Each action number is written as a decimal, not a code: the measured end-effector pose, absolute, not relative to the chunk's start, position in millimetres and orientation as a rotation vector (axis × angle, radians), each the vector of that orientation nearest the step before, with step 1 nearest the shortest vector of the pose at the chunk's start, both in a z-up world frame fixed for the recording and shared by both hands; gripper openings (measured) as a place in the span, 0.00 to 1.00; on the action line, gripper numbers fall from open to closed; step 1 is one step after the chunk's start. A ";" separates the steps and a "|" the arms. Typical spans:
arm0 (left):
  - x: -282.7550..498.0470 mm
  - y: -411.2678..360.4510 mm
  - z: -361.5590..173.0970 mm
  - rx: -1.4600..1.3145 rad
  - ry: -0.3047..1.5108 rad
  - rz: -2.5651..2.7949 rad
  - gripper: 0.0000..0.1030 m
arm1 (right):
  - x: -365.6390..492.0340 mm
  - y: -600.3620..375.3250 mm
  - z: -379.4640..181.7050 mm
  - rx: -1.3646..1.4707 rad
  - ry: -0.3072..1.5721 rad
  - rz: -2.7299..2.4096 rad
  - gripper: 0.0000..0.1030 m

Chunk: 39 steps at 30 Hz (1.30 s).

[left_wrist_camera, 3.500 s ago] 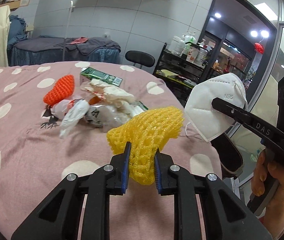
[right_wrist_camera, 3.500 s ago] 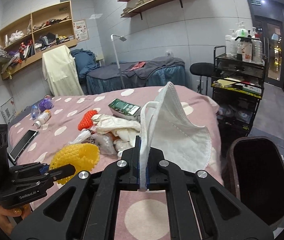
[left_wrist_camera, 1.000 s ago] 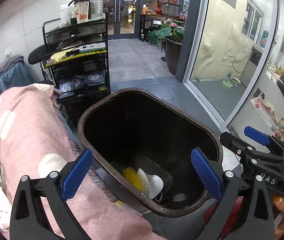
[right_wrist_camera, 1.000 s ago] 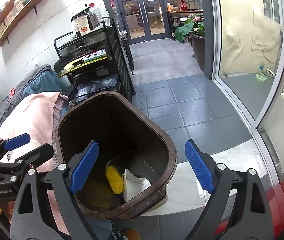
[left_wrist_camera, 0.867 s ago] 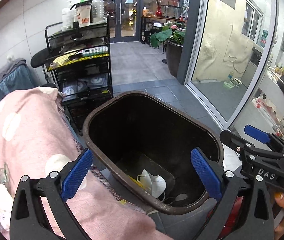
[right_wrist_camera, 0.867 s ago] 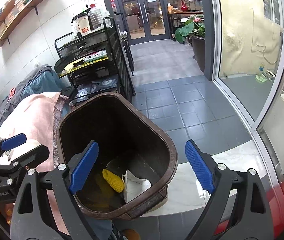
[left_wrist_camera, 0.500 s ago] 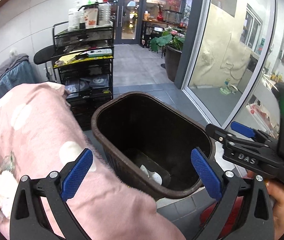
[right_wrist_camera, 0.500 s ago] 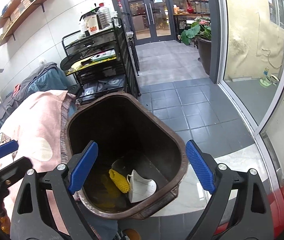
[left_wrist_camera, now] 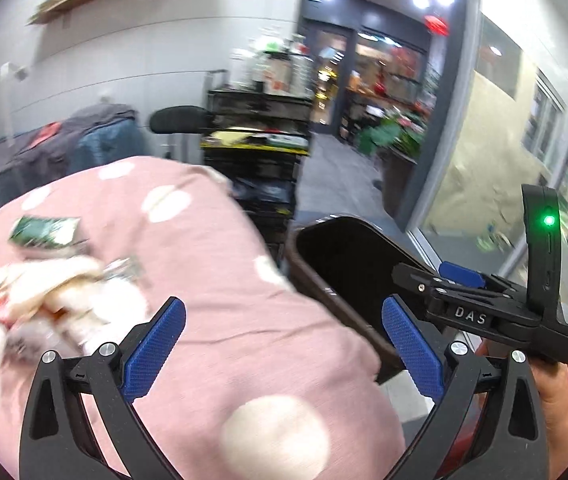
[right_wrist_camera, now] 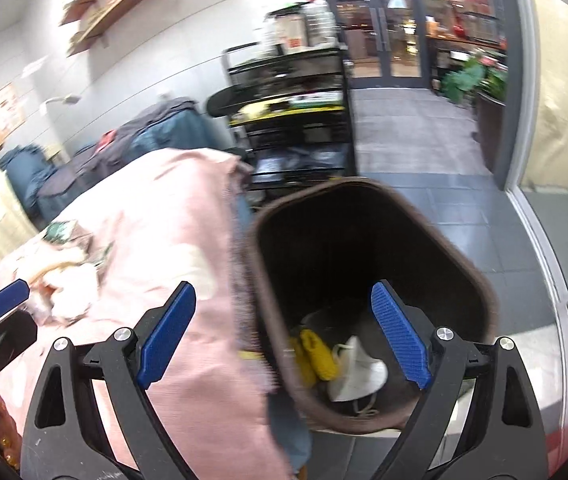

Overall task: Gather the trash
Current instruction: 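Grasp the white plastic bag with the left tool while the right tool grasps the white wrapper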

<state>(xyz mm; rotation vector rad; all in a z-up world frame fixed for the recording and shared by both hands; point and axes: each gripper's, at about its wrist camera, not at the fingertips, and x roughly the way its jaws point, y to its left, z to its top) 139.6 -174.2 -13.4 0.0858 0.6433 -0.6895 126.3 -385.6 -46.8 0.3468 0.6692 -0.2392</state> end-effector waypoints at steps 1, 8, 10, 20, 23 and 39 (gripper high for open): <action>138.6 -165.8 -14.7 0.070 0.644 -0.674 0.94 | 130.3 -376.2 -44.7 0.341 0.670 -0.212 0.86; 137.2 -107.3 -23.4 0.031 0.639 -0.542 0.94 | 150.3 -323.2 -34.8 0.298 0.673 -0.045 0.86; 139.0 -85.0 -25.8 0.005 0.639 -0.491 0.94 | 156.7 -309.0 -33.9 0.287 0.680 -0.005 0.86; 158.3 15.1 -32.3 -0.176 0.641 -0.272 0.89 | 196.1 -244.3 -37.6 0.236 0.771 0.209 0.86; 167.1 27.5 -37.5 -0.190 0.663 -0.255 0.86 | 209.0 -221.3 -42.3 0.197 0.816 0.282 0.86; 211.5 28.4 -57.8 -0.118 0.756 -0.284 0.25 | 272.0 -133.5 -73.9 -0.189 1.010 0.364 0.63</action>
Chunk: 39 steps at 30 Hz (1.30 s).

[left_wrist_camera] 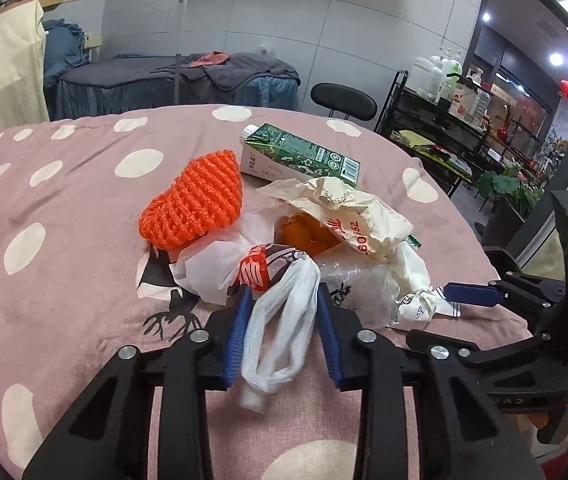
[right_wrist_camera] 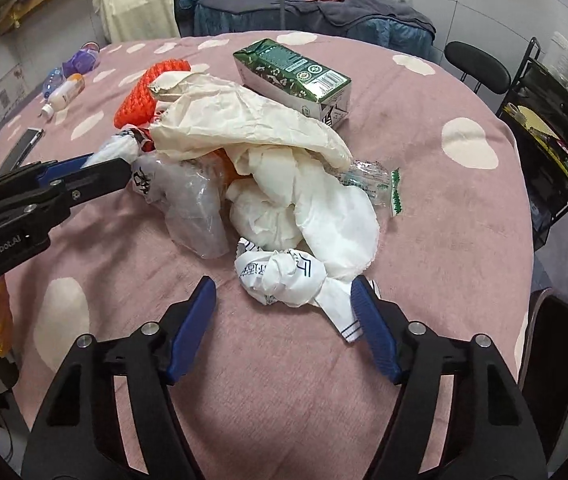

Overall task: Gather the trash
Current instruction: 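Grasp the white plastic bag with the left tool while the right tool grasps the white wrapper, then carry the white wrapper to the bin and open the right tool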

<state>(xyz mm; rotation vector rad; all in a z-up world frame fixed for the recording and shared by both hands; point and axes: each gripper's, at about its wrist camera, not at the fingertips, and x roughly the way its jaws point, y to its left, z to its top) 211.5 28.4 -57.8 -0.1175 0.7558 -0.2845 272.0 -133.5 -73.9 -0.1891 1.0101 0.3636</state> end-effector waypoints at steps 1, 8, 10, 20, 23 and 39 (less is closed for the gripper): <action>210.4 28.6 -58.0 -0.123 0.755 -0.288 0.22 | 276.2 -132.5 -76.3 -0.184 1.021 0.365 0.57; 196.3 31.9 -55.3 -0.138 0.744 -0.291 0.11 | 282.0 -136.2 -79.9 -0.150 1.028 0.384 0.31; 189.8 33.2 -51.4 -0.149 0.732 -0.290 0.10 | 277.1 -140.7 -77.2 -0.129 1.011 0.384 0.29; 149.4 20.6 -13.1 -0.147 0.626 -0.344 0.10 | 232.9 -171.4 -46.2 -0.001 0.892 0.365 0.28; 139.8 14.5 -3.0 -0.155 0.600 -0.370 0.10 | 217.5 -180.4 -35.9 0.016 0.851 0.350 0.28; 120.3 -73.0 22.6 -0.112 0.530 -0.605 0.10 | 162.3 -280.5 -10.4 0.190 0.700 0.163 0.28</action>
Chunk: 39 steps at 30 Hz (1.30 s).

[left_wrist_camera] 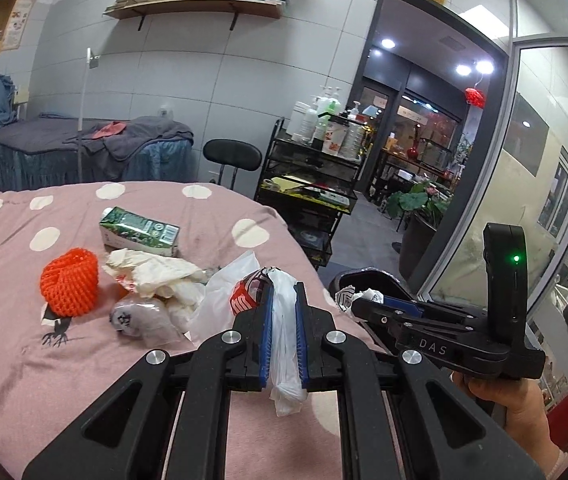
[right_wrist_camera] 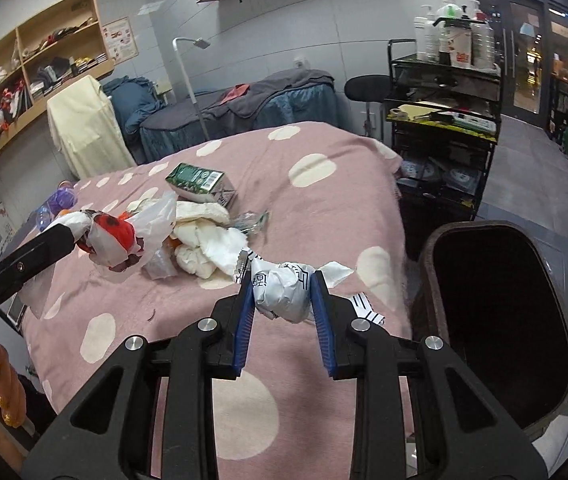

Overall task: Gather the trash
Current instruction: 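Carry the white wrapper to the bin and open the right tool, then lower the white plastic bag into the bin and open the left tool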

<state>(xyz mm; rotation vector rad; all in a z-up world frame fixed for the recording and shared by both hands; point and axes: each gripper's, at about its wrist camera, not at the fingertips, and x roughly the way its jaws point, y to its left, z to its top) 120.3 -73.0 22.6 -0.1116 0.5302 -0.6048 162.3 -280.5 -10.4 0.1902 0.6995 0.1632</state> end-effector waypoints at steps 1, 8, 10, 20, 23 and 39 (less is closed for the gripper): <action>120.7 -79.0 22.7 -0.108 0.530 -0.620 0.10 | 159.8 -288.6 -10.0 0.202 0.692 0.143 0.28; 120.8 -125.0 23.6 -0.067 0.529 -0.730 0.10 | 145.3 -340.8 -16.4 0.268 0.675 -0.004 0.28; 120.5 -136.8 23.5 -0.055 0.530 -0.762 0.10 | 142.3 -356.6 -21.9 0.292 0.681 -0.053 0.28; 119.8 -185.1 18.4 0.003 0.553 -0.862 0.10 | 139.5 -414.4 -65.7 0.374 0.755 -0.233 0.29; 121.5 -196.3 14.7 0.016 0.572 -0.888 0.10 | 141.4 -424.3 -81.4 0.392 0.783 -0.263 0.29; 135.3 -255.5 -8.2 0.051 0.687 -0.976 0.10 | 116.5 -449.6 -105.7 0.422 0.770 -0.385 0.66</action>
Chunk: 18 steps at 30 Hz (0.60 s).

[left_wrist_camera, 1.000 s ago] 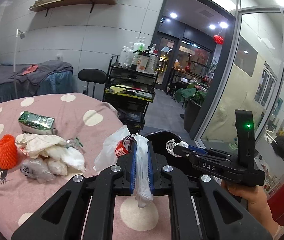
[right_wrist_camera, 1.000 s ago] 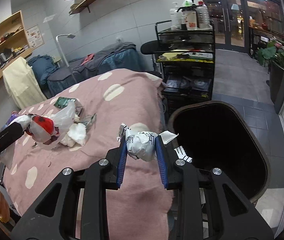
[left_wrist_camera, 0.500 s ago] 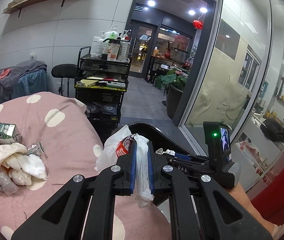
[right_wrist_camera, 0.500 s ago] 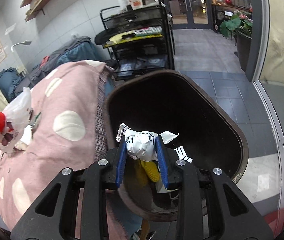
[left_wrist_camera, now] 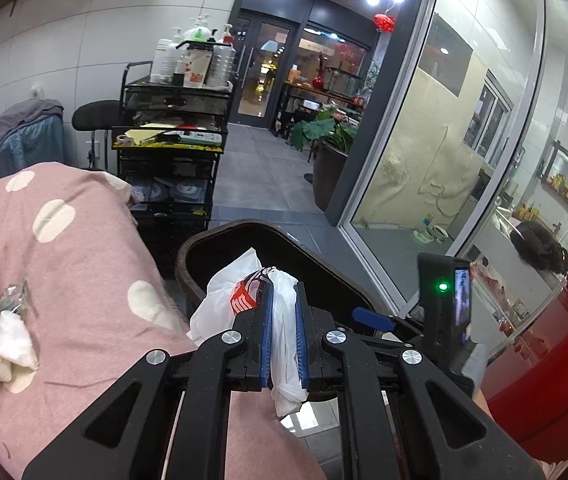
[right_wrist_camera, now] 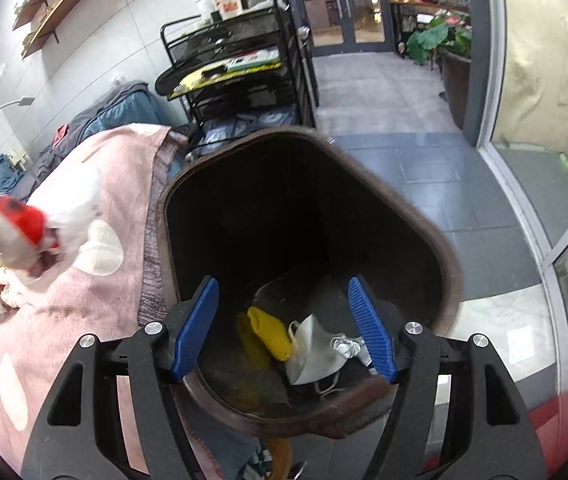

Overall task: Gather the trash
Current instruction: 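Lower the white plastic bag into the bin and open the left tool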

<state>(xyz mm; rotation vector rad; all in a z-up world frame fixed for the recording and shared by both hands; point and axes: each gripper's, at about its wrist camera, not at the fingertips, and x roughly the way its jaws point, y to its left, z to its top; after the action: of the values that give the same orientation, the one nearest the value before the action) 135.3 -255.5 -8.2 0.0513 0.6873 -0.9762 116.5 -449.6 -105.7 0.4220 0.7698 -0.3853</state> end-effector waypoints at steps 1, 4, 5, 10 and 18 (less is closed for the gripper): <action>135.8 -260.8 -9.3 0.056 0.694 -0.985 0.10 | 113.1 -450.9 -103.5 0.416 0.762 -0.398 0.66; 136.4 -276.4 -13.6 0.073 0.715 -1.006 0.10 | 102.3 -458.5 -98.5 0.420 0.744 -0.432 0.67; 136.7 -281.9 -15.8 0.083 0.721 -1.012 0.10 | 99.4 -461.6 -97.7 0.426 0.740 -0.441 0.69; 139.7 -304.8 -26.9 0.109 0.765 -1.035 0.10 | 81.5 -477.4 -94.8 0.448 0.721 -0.494 0.74; 142.4 -336.1 -38.7 0.185 0.806 -1.045 0.10 | 61.4 -496.9 -99.3 0.484 0.712 -0.553 0.74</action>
<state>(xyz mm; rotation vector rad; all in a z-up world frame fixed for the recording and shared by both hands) 142.4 -336.1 -38.7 0.1850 0.8057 -1.0454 61.4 -496.9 -99.3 0.4835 0.7122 -0.5528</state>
